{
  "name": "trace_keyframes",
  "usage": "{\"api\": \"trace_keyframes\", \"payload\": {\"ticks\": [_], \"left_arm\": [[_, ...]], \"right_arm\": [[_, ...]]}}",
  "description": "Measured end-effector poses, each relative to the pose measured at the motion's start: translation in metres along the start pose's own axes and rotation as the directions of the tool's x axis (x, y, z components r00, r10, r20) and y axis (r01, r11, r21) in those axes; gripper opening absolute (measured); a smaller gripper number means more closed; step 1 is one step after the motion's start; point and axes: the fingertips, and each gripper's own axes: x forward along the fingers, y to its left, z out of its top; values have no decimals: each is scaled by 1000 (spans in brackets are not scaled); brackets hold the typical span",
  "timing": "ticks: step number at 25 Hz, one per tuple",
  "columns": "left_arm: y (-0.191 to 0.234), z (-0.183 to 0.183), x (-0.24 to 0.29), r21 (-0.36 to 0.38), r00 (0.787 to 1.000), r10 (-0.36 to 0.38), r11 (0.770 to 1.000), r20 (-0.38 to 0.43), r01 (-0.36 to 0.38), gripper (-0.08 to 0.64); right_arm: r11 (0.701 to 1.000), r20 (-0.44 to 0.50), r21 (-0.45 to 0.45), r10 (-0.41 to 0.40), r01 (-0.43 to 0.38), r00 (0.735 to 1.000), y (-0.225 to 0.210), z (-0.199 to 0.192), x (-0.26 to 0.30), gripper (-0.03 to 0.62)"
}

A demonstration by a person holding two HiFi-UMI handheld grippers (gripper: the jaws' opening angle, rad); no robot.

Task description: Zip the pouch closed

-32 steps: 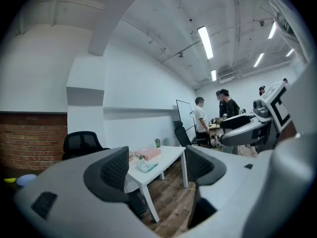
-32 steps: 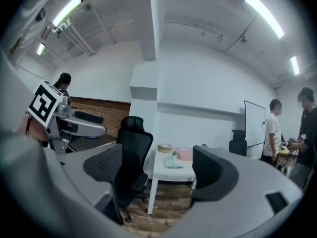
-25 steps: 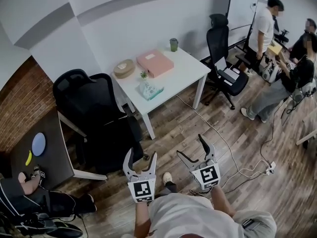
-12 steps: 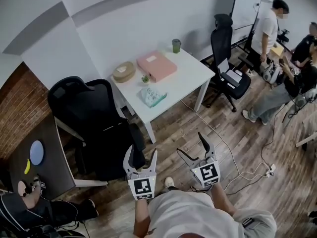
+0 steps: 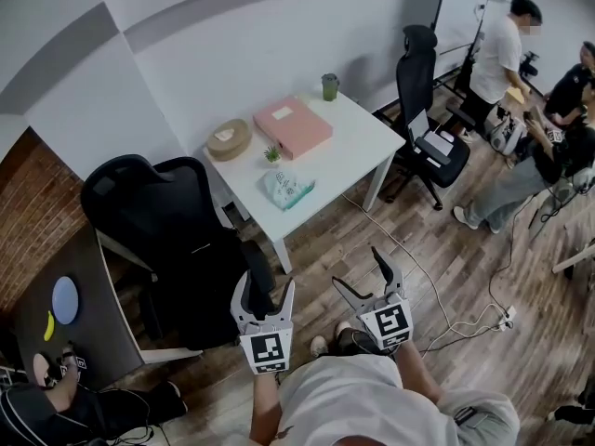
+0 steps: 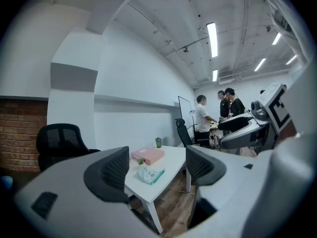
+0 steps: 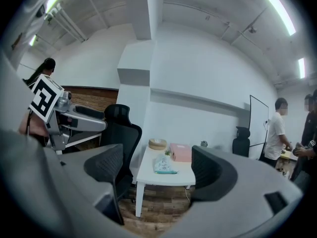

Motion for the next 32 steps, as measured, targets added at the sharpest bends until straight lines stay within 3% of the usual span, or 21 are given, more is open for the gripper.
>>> {"api": "trace_keyframes", "payload": {"ticks": [11,19,32], "left_arm": [[19,-4,58,-7,1000,8,1000,-13,-8,351],[38,2,109,-5,997,70,998,-22,-70,348],[32,17,192,23,983,171,985,-63,-170,345]], "right_arm": [[1000,-7,17,7,-7,1000,-31,-3,55,431],[998,21,10,58,-58,998,-68,7,107,428],[985,67,38,166,-168,984,-144,11,178,419]]}}
